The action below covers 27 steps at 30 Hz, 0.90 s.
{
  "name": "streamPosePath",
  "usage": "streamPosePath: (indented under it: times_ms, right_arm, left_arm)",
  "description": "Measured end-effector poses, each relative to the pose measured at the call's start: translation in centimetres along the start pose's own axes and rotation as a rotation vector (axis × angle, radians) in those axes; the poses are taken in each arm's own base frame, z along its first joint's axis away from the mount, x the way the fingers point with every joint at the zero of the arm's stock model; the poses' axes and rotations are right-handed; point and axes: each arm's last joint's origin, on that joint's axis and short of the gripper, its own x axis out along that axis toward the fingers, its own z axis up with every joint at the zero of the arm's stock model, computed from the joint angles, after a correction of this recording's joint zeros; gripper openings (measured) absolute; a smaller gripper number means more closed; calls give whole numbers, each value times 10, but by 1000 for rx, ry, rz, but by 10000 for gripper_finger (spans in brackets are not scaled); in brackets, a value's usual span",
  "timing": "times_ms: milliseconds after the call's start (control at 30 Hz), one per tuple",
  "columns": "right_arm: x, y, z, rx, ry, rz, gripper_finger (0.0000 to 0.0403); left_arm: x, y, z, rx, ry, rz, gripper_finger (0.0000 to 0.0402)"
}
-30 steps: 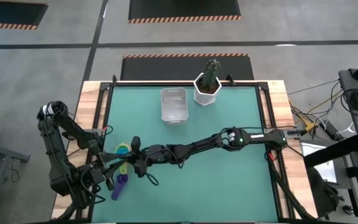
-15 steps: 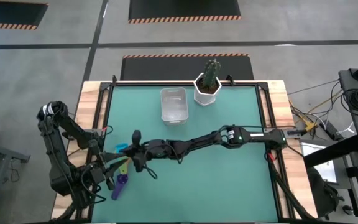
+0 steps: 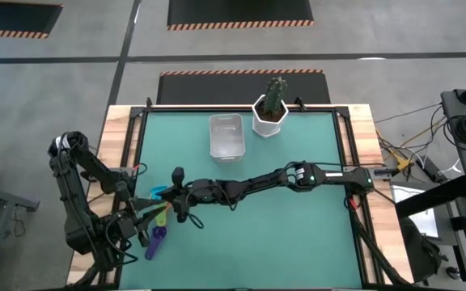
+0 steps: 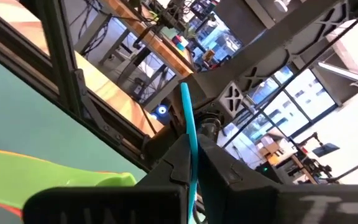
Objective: Nest measuring cups in basket
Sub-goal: Stack the blue measuring cup on top of the green measuring cup
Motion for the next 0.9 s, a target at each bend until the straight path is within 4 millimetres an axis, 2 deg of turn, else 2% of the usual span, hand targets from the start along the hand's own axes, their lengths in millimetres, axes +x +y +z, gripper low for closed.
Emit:
streamPosePath:
  times_ms: [200,567,900]
  right_arm:
    - [0,2,-2,0,4,38,11]
    - [-1,9,-3,12,37,71,57]
    - [-2,18,-2,-1,76,114,70]
  left_arm:
    - [0,0,0,3,0,0,76]
    - [0,0,0,4,0,0,76]
    - [0,0,0,5,0,0,76]
